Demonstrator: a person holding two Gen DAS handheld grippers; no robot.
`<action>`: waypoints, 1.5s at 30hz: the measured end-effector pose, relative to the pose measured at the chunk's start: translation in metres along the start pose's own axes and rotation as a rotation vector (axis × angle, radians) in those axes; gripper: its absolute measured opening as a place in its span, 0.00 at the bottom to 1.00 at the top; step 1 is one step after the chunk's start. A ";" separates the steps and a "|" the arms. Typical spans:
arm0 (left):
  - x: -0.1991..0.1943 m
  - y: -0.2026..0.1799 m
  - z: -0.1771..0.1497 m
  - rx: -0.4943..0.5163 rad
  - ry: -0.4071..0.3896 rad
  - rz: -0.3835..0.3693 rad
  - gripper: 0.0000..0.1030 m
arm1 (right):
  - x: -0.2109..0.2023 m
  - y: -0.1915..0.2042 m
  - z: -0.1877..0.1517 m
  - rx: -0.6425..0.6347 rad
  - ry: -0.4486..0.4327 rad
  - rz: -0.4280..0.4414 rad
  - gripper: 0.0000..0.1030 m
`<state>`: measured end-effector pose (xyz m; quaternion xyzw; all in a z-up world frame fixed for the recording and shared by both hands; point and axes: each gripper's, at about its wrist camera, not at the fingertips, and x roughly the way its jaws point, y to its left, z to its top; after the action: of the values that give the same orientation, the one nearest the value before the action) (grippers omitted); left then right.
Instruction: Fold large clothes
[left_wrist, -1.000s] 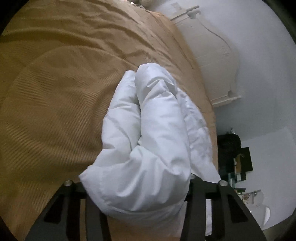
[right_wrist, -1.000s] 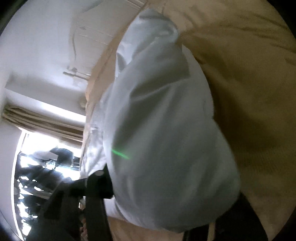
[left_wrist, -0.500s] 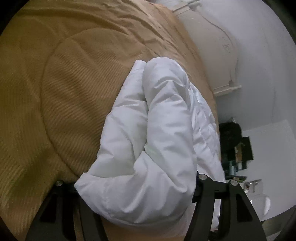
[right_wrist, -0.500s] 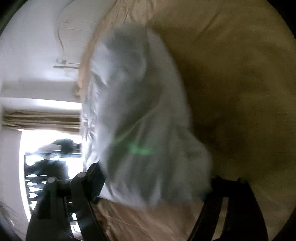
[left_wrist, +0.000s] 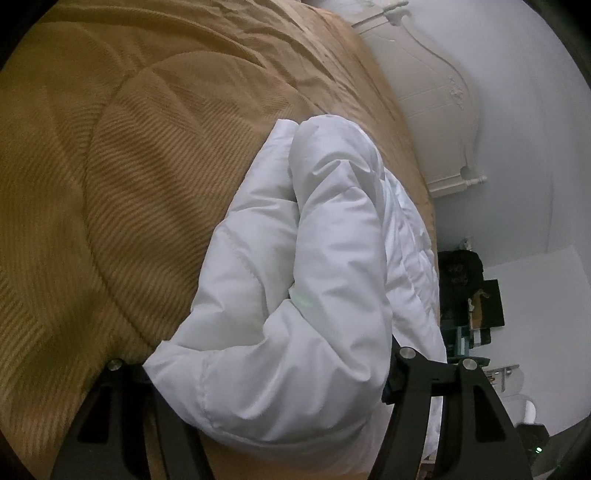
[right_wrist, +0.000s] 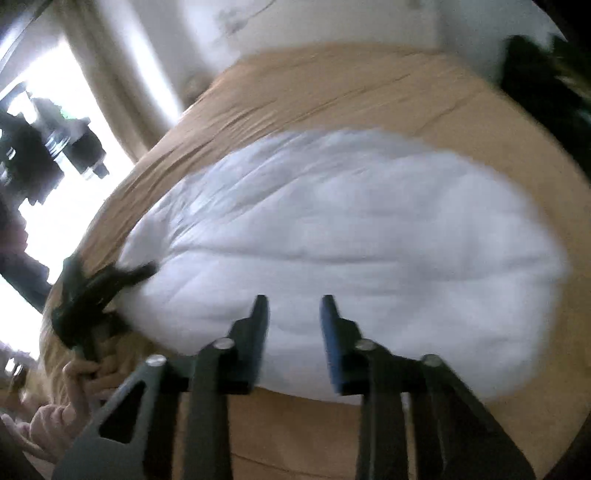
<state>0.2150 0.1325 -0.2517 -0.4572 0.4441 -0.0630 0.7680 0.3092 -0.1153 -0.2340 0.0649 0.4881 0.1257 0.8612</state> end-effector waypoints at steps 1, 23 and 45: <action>0.000 0.002 0.000 0.000 0.002 -0.002 0.65 | 0.010 0.000 -0.006 -0.012 0.021 -0.003 0.20; 0.011 0.005 0.015 0.029 0.047 0.008 0.70 | 0.193 -0.076 0.195 0.144 0.207 -0.253 0.00; -0.009 -0.044 0.003 0.203 -0.006 0.128 0.63 | 0.016 -0.018 -0.045 0.067 0.326 -0.090 0.03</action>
<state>0.2258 0.1138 -0.2120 -0.3481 0.4613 -0.0570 0.8141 0.2818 -0.1288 -0.2748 0.0504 0.6276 0.0795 0.7728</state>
